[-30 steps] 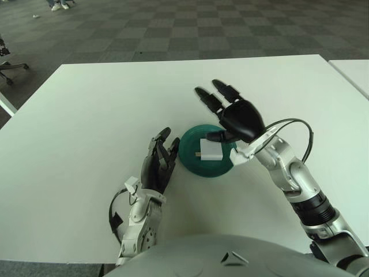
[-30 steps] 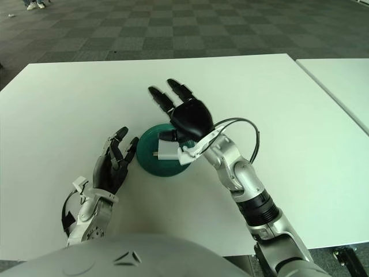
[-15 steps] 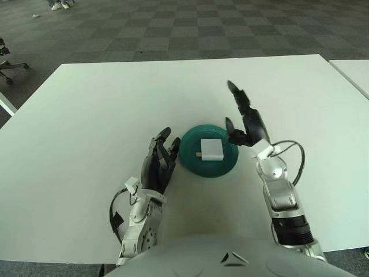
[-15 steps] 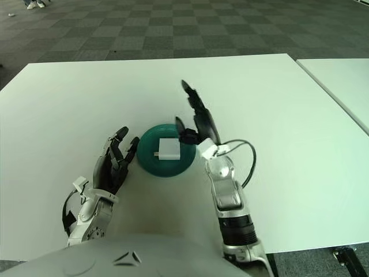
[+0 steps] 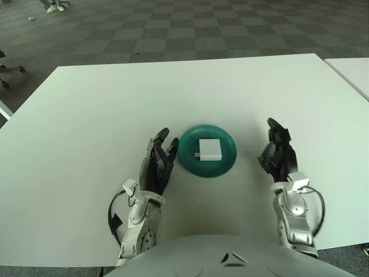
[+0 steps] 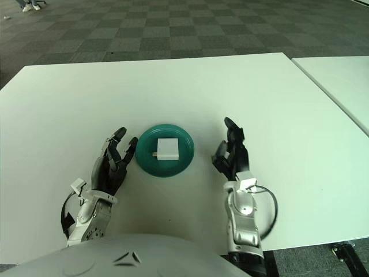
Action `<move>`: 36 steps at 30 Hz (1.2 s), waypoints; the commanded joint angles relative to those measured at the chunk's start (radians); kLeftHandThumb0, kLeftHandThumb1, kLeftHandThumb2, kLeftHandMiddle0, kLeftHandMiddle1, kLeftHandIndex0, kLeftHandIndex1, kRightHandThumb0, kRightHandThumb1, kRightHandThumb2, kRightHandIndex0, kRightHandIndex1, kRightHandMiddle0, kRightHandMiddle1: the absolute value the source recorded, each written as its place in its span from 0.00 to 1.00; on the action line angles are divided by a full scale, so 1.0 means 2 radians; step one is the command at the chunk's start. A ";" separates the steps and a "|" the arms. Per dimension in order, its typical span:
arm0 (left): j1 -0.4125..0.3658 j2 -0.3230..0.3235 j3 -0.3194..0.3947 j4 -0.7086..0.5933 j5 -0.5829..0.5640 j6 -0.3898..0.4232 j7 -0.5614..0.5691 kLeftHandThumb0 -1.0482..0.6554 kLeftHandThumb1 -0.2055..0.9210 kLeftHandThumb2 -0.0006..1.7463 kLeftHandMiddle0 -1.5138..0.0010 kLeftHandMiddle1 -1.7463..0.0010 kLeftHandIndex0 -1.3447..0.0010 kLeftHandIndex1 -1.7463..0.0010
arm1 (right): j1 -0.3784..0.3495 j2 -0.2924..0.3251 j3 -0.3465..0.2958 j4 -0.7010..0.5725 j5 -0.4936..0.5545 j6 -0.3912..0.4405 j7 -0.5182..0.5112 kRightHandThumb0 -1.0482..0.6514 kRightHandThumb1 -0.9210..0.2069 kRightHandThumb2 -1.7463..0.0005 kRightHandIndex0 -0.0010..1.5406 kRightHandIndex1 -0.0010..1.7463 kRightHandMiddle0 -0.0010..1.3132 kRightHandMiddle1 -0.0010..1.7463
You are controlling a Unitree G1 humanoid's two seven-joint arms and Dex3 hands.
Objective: Put the charger into the plate.
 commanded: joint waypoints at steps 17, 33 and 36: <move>0.021 -0.005 0.030 0.023 -0.018 0.027 -0.023 0.16 1.00 0.52 0.71 1.00 1.00 0.54 | -0.021 -0.013 -0.013 0.092 0.005 -0.089 0.002 0.00 0.00 0.43 0.04 0.01 0.00 0.37; 0.011 -0.010 0.049 0.043 -0.016 0.026 -0.040 0.16 1.00 0.52 0.71 1.00 1.00 0.54 | -0.034 -0.003 0.014 0.141 -0.012 -0.103 0.000 0.00 0.00 0.45 0.04 0.01 0.00 0.30; 0.009 -0.012 0.051 0.046 -0.015 0.026 -0.042 0.16 1.00 0.52 0.71 1.00 1.00 0.54 | -0.038 -0.005 0.017 0.147 -0.014 -0.102 0.000 0.00 0.00 0.45 0.05 0.01 0.00 0.29</move>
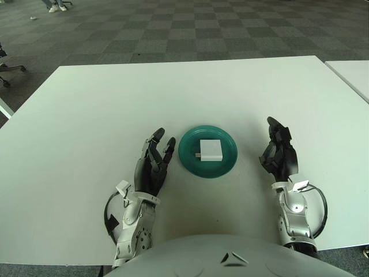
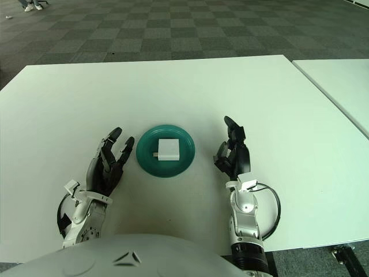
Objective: Put the charger into the plate.
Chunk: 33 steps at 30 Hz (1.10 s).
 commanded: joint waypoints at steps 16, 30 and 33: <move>-0.002 -0.014 0.009 0.055 0.009 0.010 0.006 0.16 1.00 0.52 0.71 1.00 1.00 0.54 | -0.010 -0.004 0.015 0.071 -0.004 -0.017 0.011 0.00 0.00 0.46 0.08 0.01 0.00 0.37; 0.005 0.017 0.021 0.056 0.106 -0.061 0.048 0.14 1.00 0.54 0.79 1.00 1.00 0.59 | -0.011 -0.020 0.009 0.128 -0.001 -0.058 0.019 0.00 0.00 0.45 0.11 0.01 0.00 0.40; 0.006 0.057 0.058 0.086 0.197 -0.138 0.088 0.09 1.00 0.60 0.92 1.00 1.00 0.71 | -0.015 -0.020 0.008 0.136 0.001 -0.059 0.021 0.00 0.00 0.45 0.11 0.01 0.00 0.40</move>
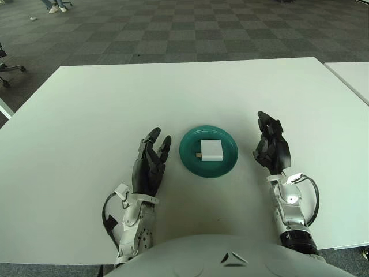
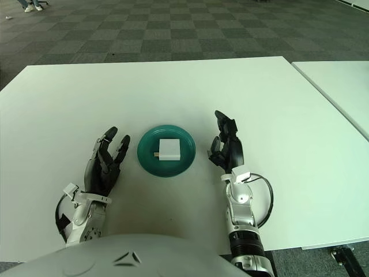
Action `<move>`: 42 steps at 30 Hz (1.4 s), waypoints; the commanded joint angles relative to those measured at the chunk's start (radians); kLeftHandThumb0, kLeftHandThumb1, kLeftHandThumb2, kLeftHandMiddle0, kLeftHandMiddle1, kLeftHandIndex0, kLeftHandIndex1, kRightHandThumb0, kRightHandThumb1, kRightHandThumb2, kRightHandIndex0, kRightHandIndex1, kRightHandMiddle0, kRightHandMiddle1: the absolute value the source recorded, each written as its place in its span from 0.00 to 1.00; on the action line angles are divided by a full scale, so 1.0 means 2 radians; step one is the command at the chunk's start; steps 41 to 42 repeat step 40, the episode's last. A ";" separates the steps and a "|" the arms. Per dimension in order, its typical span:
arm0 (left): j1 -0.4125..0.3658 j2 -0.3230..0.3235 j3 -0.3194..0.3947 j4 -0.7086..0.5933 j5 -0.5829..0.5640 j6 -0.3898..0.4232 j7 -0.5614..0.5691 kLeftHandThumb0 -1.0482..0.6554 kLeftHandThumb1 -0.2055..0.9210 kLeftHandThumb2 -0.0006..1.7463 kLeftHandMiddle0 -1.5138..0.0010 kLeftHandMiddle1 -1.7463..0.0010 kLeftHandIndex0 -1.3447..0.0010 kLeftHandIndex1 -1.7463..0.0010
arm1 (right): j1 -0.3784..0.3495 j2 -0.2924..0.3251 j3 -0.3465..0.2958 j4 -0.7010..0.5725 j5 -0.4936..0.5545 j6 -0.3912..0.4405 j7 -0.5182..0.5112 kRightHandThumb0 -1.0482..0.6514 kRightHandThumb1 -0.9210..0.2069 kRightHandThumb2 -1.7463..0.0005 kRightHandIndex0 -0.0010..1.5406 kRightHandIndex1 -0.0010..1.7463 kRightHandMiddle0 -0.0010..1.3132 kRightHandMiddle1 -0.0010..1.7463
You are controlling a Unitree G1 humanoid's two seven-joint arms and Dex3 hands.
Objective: Put the charger into the plate.
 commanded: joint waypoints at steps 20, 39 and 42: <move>0.014 0.058 0.067 0.094 0.117 -0.163 0.047 0.02 1.00 0.64 1.00 1.00 1.00 0.80 | 0.026 0.014 0.012 0.116 -0.016 -0.048 0.001 0.00 0.00 0.47 0.04 0.00 0.00 0.26; 0.029 0.059 0.065 0.072 0.098 -0.157 0.033 0.00 1.00 0.65 0.99 1.00 1.00 0.80 | 0.041 0.019 0.028 0.110 -0.034 -0.068 -0.009 0.00 0.00 0.44 0.08 0.01 0.00 0.32; 0.030 0.058 0.065 0.070 0.096 -0.156 0.031 0.00 1.00 0.65 0.99 0.99 1.00 0.80 | 0.045 0.019 0.029 0.106 -0.035 -0.068 -0.009 0.00 0.00 0.44 0.09 0.01 0.00 0.32</move>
